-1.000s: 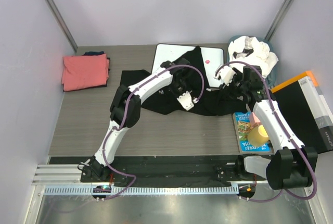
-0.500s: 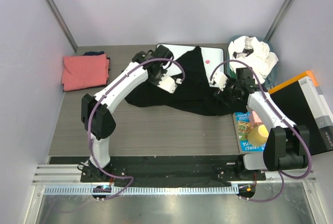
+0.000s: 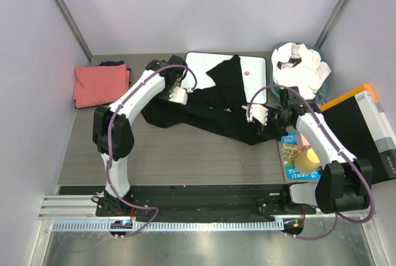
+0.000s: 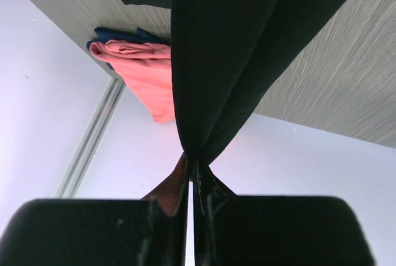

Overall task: Fold and stack the t-shirts
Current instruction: Flatten out the tshirt

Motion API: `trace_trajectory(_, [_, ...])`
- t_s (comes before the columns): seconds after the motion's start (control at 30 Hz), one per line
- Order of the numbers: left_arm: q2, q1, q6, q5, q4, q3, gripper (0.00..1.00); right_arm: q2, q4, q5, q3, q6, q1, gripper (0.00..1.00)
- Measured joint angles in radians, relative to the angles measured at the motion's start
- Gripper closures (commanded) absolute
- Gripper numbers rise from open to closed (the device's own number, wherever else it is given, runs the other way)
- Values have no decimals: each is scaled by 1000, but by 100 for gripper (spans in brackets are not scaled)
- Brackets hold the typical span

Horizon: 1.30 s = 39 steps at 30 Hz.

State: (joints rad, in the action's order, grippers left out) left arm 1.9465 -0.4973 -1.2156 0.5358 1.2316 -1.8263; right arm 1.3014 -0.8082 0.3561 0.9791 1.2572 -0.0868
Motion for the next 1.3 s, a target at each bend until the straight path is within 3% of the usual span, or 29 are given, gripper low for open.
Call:
trace_trajectory(0.23, [48,0,13,15,2,-22,100,-29,-43,-15,-166,78,-6,29])
trace_trajectory(0.4, [70,0,13,18,4,-61,100,-16,74,-42,-224,72,-13,29])
trace_trajectory(0.5, [72,0,13,19,5,-70,100,5,150,-56,-231,59,-23,34])
trace_trajectory(0.6, [72,2,13,18,6,-70,100,35,232,-73,-238,47,-30,47])
trace_trajectory(0.73, [72,12,13,18,8,-70,100,64,325,-101,-270,45,-37,91])
trace_trajectory(0.77, [72,14,13,17,8,-70,100,67,330,-103,-270,51,-37,98])
trace_trajectory(0.8, [72,16,13,16,8,-70,100,69,338,-111,-270,47,-37,99])
trace_trajectory(0.97, [72,40,13,11,8,-70,100,71,291,-123,-195,66,-37,99])
trace_trajectory(1.1, [72,62,12,10,8,-70,100,68,219,-113,-29,87,-37,95])
trace_trajectory(1.17, [72,70,13,10,8,-70,100,68,172,-99,66,97,-37,74])
trace_trajectory(1.2, [72,73,13,10,8,-70,100,68,154,-92,98,97,-37,55])
trace_trajectory(1.3, [72,74,17,9,7,-69,100,63,114,-66,136,104,-53,40])
